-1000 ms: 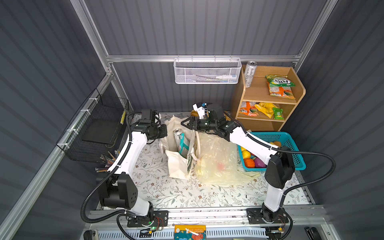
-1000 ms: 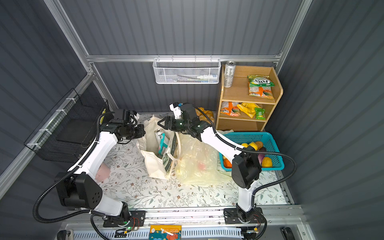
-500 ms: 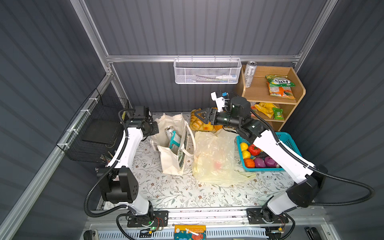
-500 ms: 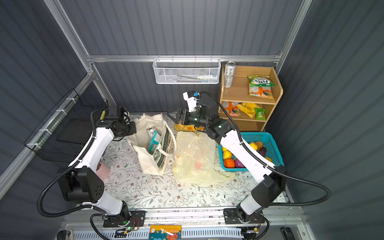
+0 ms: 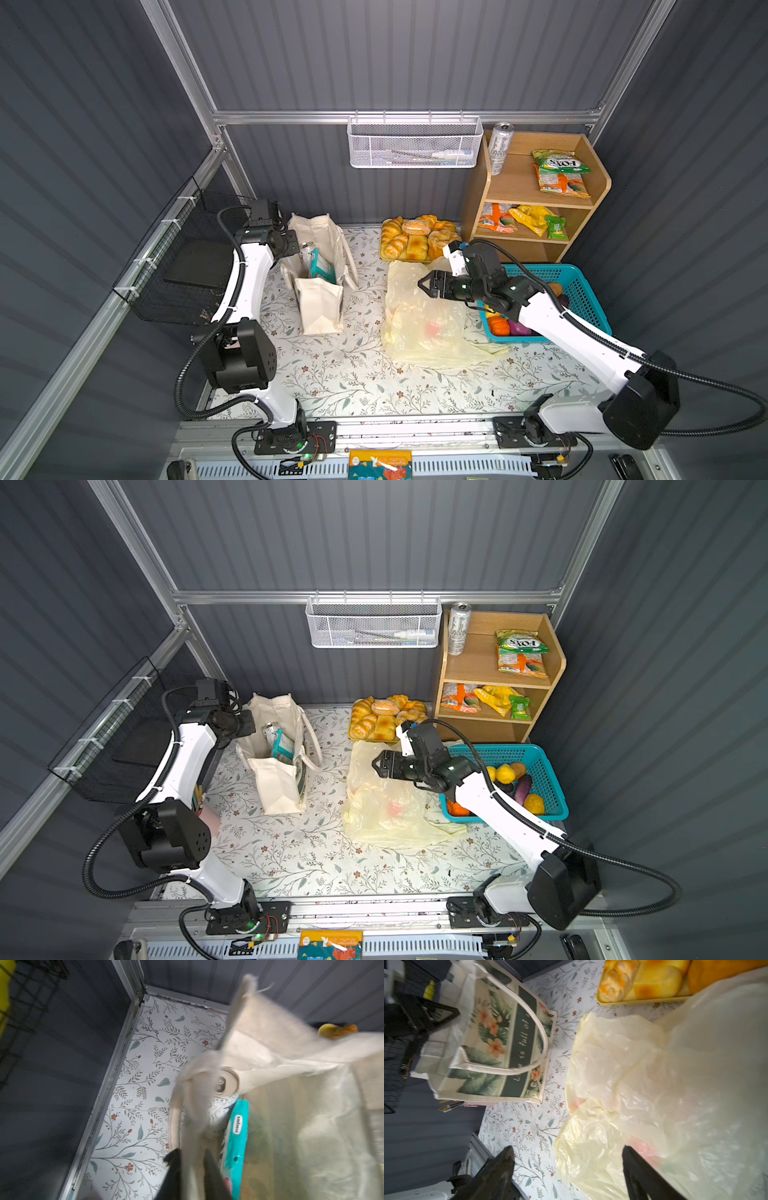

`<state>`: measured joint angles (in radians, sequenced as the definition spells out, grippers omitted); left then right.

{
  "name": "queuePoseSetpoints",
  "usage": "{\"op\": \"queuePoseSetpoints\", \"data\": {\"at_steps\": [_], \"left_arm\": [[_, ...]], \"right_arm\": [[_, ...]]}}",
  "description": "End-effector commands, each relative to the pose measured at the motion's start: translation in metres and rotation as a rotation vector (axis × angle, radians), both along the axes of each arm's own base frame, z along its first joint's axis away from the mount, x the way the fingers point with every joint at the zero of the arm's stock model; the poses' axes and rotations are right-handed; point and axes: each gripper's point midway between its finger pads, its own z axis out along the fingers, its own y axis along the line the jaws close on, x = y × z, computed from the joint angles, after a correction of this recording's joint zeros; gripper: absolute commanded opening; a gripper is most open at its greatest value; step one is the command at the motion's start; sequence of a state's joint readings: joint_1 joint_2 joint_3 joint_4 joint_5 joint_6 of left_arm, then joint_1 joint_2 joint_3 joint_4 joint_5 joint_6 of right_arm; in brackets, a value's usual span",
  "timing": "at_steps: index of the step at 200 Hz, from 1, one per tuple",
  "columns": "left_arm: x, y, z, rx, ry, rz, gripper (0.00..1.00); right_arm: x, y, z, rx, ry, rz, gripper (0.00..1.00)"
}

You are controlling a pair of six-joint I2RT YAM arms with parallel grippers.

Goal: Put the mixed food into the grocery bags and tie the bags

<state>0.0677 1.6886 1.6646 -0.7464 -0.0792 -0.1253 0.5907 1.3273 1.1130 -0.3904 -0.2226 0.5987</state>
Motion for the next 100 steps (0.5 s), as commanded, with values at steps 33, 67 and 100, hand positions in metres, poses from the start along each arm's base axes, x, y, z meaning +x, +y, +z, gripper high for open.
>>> {"op": "queuePoseSetpoints", "data": {"at_steps": [33, 67, 100], "left_arm": [[-0.014, 0.001, 0.071, 0.035, -0.164, -0.004, 0.90], [-0.028, -0.026, 0.132, -0.049, -0.297, -0.067, 0.93], [-0.045, -0.109, 0.162, -0.026, -0.328, -0.238, 0.94]], "right_arm": [[-0.011, -0.058, -0.042, -0.254, 0.050, -0.156, 0.82], [-0.009, -0.086, -0.068, -0.317, 0.123, -0.239, 0.84], [-0.012, -0.083, -0.089, -0.299, 0.195, -0.223, 0.85]]}}
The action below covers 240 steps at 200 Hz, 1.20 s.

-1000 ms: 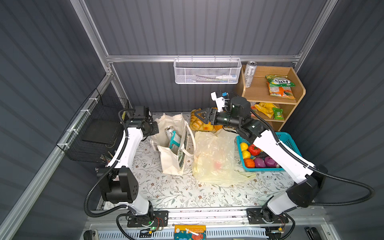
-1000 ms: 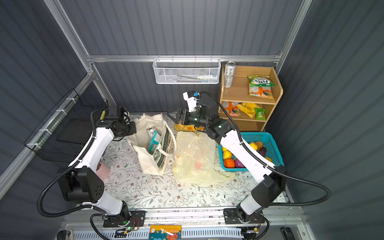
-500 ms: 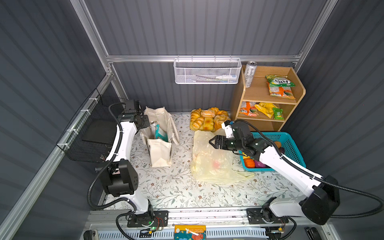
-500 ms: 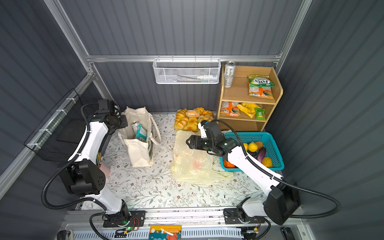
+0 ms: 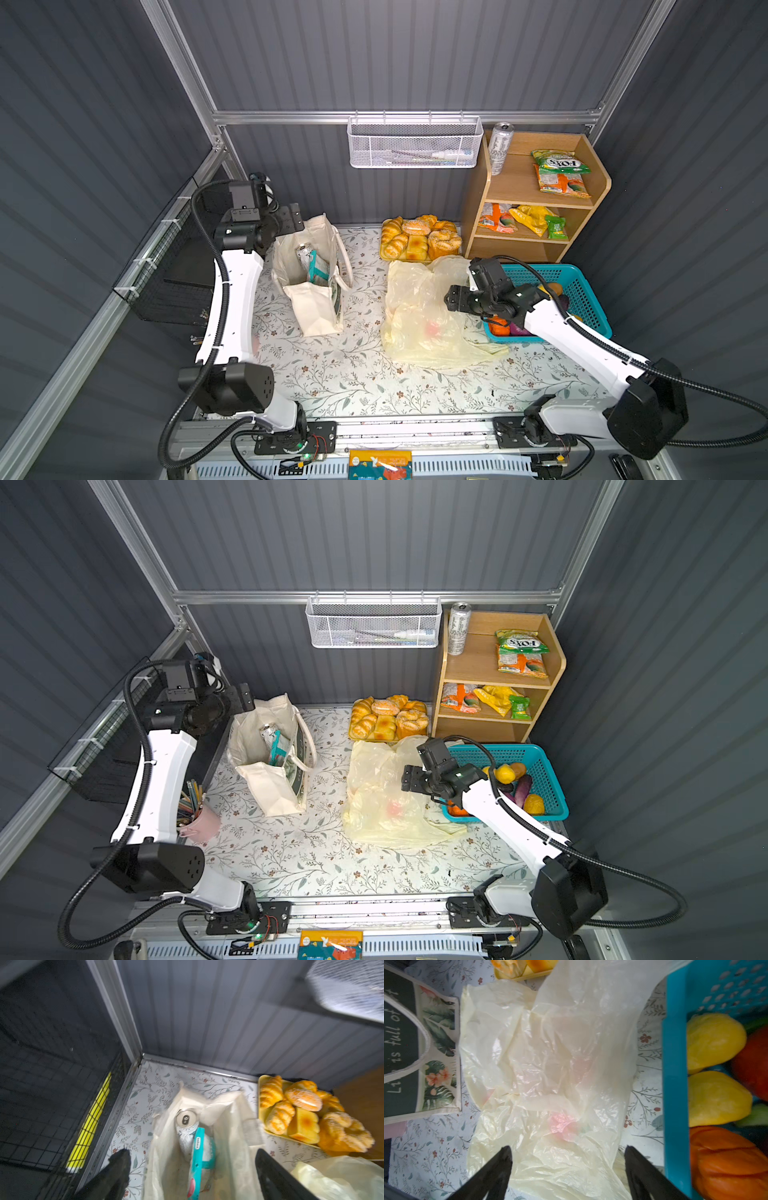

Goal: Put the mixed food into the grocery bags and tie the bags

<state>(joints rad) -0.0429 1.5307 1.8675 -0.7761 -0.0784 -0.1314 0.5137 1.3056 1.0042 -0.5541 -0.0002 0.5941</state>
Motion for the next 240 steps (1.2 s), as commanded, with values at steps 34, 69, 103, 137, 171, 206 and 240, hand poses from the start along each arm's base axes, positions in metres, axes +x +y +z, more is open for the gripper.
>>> {"op": "queuePoseSetpoints", "data": {"at_steps": [34, 69, 103, 137, 171, 206, 240], "left_arm": [[-0.043, -0.127, -0.004, -0.071, 0.018, -0.253, 0.94], [-0.054, -0.154, -0.036, -0.101, 0.075, -0.295, 0.95], [-0.057, -0.160, -0.055, -0.110, 0.113, -0.312, 0.95], [-0.059, -0.159, -0.060, -0.096, 0.123, -0.321, 0.95], [-0.064, -0.160, -0.057, -0.097, 0.125, -0.335, 0.95], [-0.082, -0.161, -0.058, -0.118, 0.156, -0.376, 0.95], [-0.110, -0.171, -0.068, -0.170, 0.223, -0.450, 0.92]], "right_arm": [[-0.011, -0.005, -0.050, 0.014, 0.128, -0.104, 0.86], [-0.010, -0.008, -0.072, 0.032, 0.158, -0.270, 0.88], [0.000, -0.004, -0.089, 0.053, 0.193, -0.358, 0.88], [0.016, 0.024, -0.094, 0.120, 0.195, -0.273, 0.82], [0.015, 0.050, -0.065, 0.213, 0.148, -0.157, 0.42], [0.002, 0.066, -0.006, 0.290, 0.061, -0.051, 0.01], [0.004, 0.084, 0.058, 0.398, -0.047, 0.033, 0.00]]}}
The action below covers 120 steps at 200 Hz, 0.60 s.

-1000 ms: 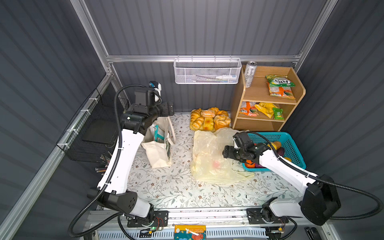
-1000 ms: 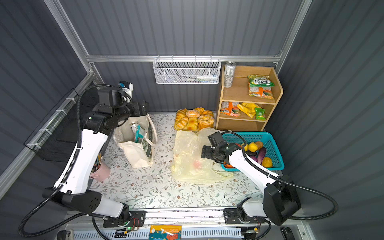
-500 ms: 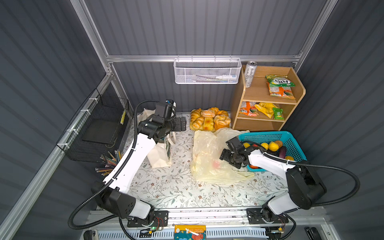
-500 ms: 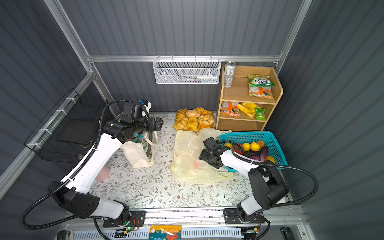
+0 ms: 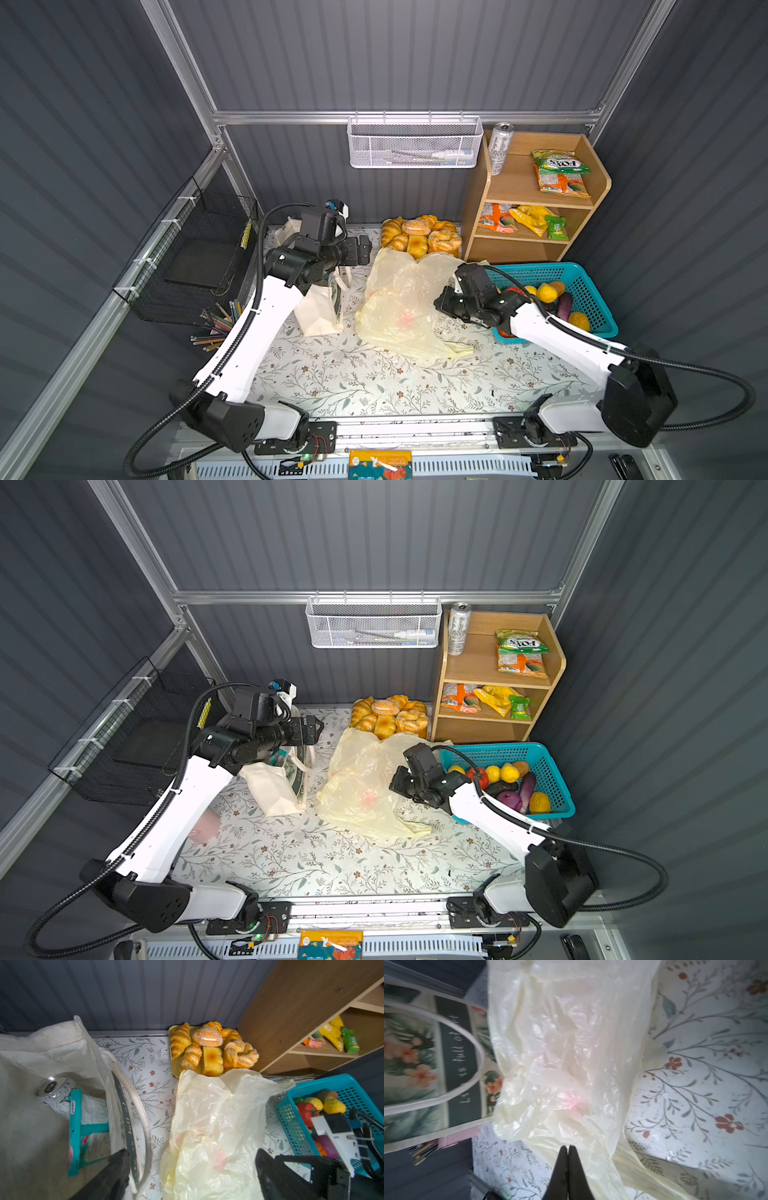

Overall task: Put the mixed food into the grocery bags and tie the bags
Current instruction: 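Grasp the plastic bag with both grippers and spread its mouth open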

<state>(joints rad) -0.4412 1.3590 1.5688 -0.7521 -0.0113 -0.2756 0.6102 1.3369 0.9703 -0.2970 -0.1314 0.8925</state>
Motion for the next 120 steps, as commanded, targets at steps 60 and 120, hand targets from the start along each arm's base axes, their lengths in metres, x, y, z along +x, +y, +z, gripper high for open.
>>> {"op": "queuePoseSetpoints", "data": {"at_steps": [60, 120], "left_arm": [[-0.060, -0.052, -0.080, 0.146, 0.157, -0.127, 0.91], [-0.069, -0.085, -0.131, 0.286, 0.139, -0.138, 0.91]], "right_arm": [[0.041, -0.028, -0.012, 0.043, 0.024, -0.090, 0.65], [0.060, -0.016, -0.068, 0.070, 0.120, -0.033, 0.73]]}}
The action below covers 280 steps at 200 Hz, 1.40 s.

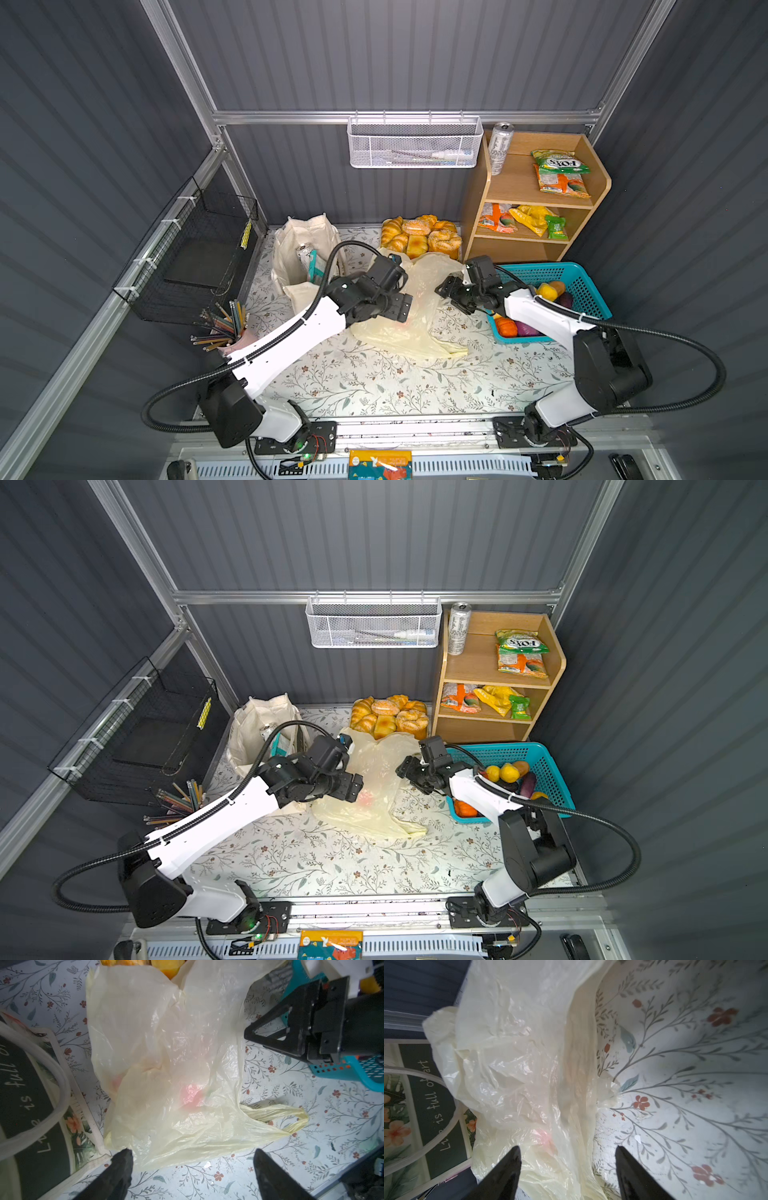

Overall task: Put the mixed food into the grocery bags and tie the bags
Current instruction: 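Grasp the plastic bag with both grippers and spread its mouth open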

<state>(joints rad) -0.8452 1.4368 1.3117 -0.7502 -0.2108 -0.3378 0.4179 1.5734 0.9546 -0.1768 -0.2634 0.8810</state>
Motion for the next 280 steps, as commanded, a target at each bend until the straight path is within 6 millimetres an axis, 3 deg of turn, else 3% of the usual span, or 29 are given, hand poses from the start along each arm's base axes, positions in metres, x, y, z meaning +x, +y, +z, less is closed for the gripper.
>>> {"op": "queuePoseSetpoints", "data": {"at_steps": [1, 27, 51, 89, 113, 147, 172, 212, 246, 280], "left_arm": [[0.012, 0.005, 0.001, 0.012, -0.076, 0.065, 0.91], [0.012, 0.002, -0.010, 0.047, -0.086, 0.056, 0.91], [0.010, -0.001, -0.019, 0.060, -0.086, 0.037, 0.91], [0.006, -0.006, -0.027, 0.052, -0.096, 0.009, 0.91], [0.002, -0.017, -0.018, 0.013, -0.124, -0.032, 0.92], [-0.004, -0.049, -0.004, -0.015, -0.184, -0.110, 0.92], [-0.001, -0.069, 0.000, -0.020, -0.218, -0.125, 0.93], [0.016, -0.089, 0.011, -0.063, -0.287, -0.083, 0.94], [0.028, -0.088, -0.012, 0.000, -0.285, -0.020, 0.90], [0.032, -0.069, -0.040, 0.077, -0.294, 0.049, 0.70]], "right_arm": [[0.011, 0.019, 0.004, 0.060, -0.038, 0.055, 0.73], [0.020, 0.031, -0.009, 0.104, -0.021, 0.077, 0.72], [0.032, 0.043, -0.010, 0.143, -0.041, 0.095, 0.63], [0.037, 0.057, 0.011, 0.221, -0.095, 0.155, 0.00], [0.027, 0.061, 0.044, 0.273, -0.141, 0.168, 0.00], [0.015, 0.069, 0.088, 0.298, -0.195, 0.194, 0.00], [0.011, 0.075, 0.101, 0.304, -0.206, 0.207, 0.00], [0.006, 0.084, 0.104, 0.304, -0.203, 0.219, 0.00], [0.004, 0.087, 0.113, 0.318, -0.216, 0.224, 0.00], [0.003, 0.087, 0.125, 0.327, -0.226, 0.226, 0.00]]}}
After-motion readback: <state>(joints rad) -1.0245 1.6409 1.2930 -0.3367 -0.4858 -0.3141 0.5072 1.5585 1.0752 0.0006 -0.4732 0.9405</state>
